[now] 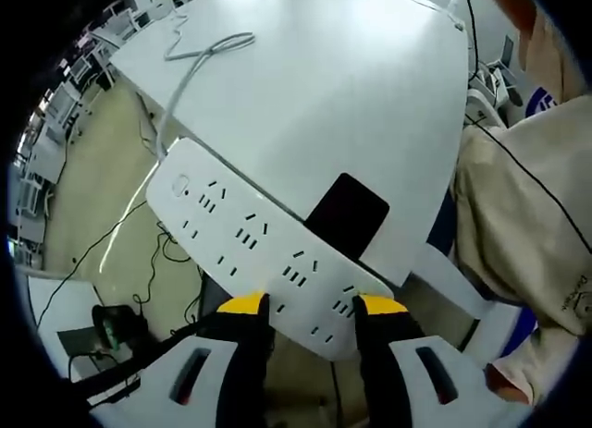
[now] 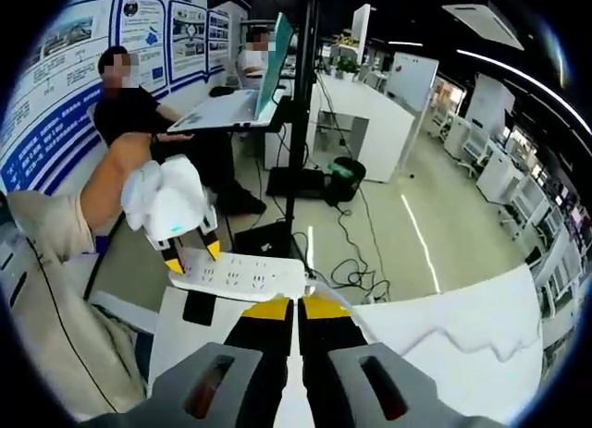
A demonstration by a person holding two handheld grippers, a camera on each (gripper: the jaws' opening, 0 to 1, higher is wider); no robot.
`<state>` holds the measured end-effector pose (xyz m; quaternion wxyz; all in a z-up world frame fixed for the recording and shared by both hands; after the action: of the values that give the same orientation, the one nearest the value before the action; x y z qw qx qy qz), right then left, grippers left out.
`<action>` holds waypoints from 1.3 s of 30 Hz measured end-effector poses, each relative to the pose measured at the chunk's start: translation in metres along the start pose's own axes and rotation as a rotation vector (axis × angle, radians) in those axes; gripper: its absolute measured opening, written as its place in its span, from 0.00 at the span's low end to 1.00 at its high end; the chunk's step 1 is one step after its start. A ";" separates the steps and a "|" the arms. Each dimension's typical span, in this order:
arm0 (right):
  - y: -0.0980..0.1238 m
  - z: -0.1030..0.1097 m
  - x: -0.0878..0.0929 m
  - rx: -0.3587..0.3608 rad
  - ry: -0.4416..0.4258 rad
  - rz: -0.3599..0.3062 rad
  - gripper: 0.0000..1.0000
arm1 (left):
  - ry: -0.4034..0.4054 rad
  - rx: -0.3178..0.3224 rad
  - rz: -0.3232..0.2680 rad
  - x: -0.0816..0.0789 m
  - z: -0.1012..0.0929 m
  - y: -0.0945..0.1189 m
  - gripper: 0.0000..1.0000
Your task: Pick up the power strip scattered on the table, fix it on the side mounting bracket of the table, and press the switch
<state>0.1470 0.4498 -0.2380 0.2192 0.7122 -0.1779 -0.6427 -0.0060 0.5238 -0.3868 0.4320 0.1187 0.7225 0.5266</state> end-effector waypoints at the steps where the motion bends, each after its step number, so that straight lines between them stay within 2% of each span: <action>1: -0.003 0.002 0.002 -0.004 0.002 0.009 0.00 | 0.000 0.000 -0.002 0.000 0.000 0.000 0.42; 8: -0.026 0.006 0.003 -0.034 0.004 0.039 0.00 | 0.000 -0.002 -0.017 0.000 0.002 0.000 0.42; 13: -0.042 0.008 0.011 -0.049 0.007 0.084 0.00 | 0.000 0.000 -0.009 0.000 0.002 -0.001 0.42; 23: -0.071 0.015 0.020 -0.086 -0.007 0.121 0.00 | 0.000 -0.004 -0.010 0.000 0.002 -0.001 0.42; 31: -0.089 0.015 0.027 -0.120 0.002 0.169 0.00 | -0.001 -0.005 0.005 0.000 0.002 -0.001 0.42; 39: -0.108 0.016 0.039 -0.154 -0.013 0.219 0.00 | -0.003 -0.003 -0.005 -0.001 0.002 -0.001 0.42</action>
<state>0.1319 0.5183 -0.3303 0.3410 0.6654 -0.2060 -0.6313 -0.0032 0.5243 -0.3873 0.4347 0.1171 0.7214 0.5263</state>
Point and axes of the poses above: the point that each gripper's makers call its tool centre point, and the gripper's own axes: y roughly backward along the fingers, z roughly to its left, x roughly out of its underside, the point moved 2 cm from there along y, roughly backward along the fingers, and after that the axes turned 15 degrees about -z, right-handed, at the moved point
